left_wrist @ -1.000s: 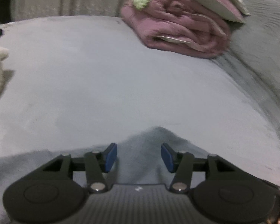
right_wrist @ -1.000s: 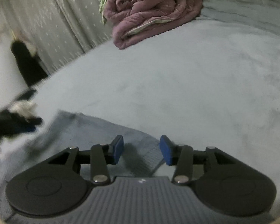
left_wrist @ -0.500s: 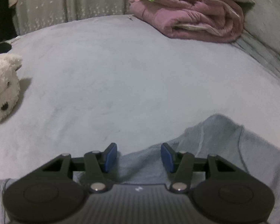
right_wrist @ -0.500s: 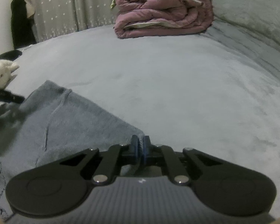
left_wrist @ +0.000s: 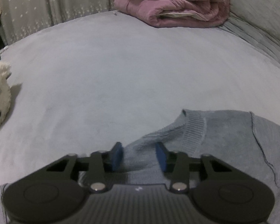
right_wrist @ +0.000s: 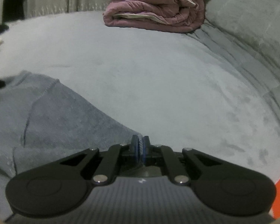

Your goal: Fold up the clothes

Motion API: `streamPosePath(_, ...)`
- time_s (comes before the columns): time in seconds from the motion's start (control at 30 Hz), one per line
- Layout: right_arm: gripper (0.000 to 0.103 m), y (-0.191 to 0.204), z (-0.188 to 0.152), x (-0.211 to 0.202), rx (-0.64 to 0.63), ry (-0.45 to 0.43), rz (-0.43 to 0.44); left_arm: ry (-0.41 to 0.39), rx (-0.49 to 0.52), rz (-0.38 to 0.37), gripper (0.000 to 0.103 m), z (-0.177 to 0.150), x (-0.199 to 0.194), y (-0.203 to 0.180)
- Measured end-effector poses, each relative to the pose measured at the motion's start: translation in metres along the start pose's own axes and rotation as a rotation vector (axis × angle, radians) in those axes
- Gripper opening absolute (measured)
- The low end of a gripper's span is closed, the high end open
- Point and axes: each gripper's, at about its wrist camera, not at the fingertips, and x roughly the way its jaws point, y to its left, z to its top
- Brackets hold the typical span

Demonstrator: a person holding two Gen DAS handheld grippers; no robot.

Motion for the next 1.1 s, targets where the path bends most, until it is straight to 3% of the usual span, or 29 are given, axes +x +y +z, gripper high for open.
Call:
streamPosePath(0.13, 0.004, -0.001, 0.000, -0.002, 0.010, -0.008, 0.014, -0.027, -0.040, -0.078, 0.037, 0.016, -0.002, 0.000)
streamPosePath(0.2, 0.004, -0.001, 0.001, -0.003, 0.016, -0.010, 0.021, -0.052, -0.085, -0.137, 0.048, 0.024, -0.004, 0.004)
streamPosePath(0.3, 0.004, -0.002, 0.001, -0.004, 0.035, -0.014, 0.037, -0.064, -0.124, -0.223, 0.049, 0.032, 0.001, 0.002)
streamPosePath(0.43, 0.004, -0.005, 0.001, -0.005, 0.060, -0.021, 0.063, -0.008, -0.092, -0.230, 0.044, 0.036, 0.017, -0.016)
streamPosePath(0.5, 0.004, -0.006, 0.000, -0.004, 0.069, -0.025, 0.074, -0.001, -0.087, -0.214, 0.022, 0.033, 0.023, -0.025)
streamPosePath(0.53, 0.004, -0.006, 0.000, -0.003, 0.073, -0.028, 0.079, -0.003, -0.086, -0.203, 0.019, 0.032, 0.025, -0.029)
streamPosePath(0.57, 0.004, -0.007, -0.001, -0.003, 0.078, -0.036, 0.083, -0.012, -0.085, -0.190, 0.006, 0.031, 0.026, -0.033)
streamPosePath(0.93, 0.004, 0.002, 0.011, -0.007, 0.102, -0.296, 0.037, -0.351, -0.230, -0.007, 0.004, 0.028, -0.002, -0.033)
streamPosePath(1.1, 0.004, 0.022, 0.008, 0.007, -0.005, -0.308, -0.043, -0.422, -0.230, 0.077, 0.004, 0.021, 0.012, -0.039)
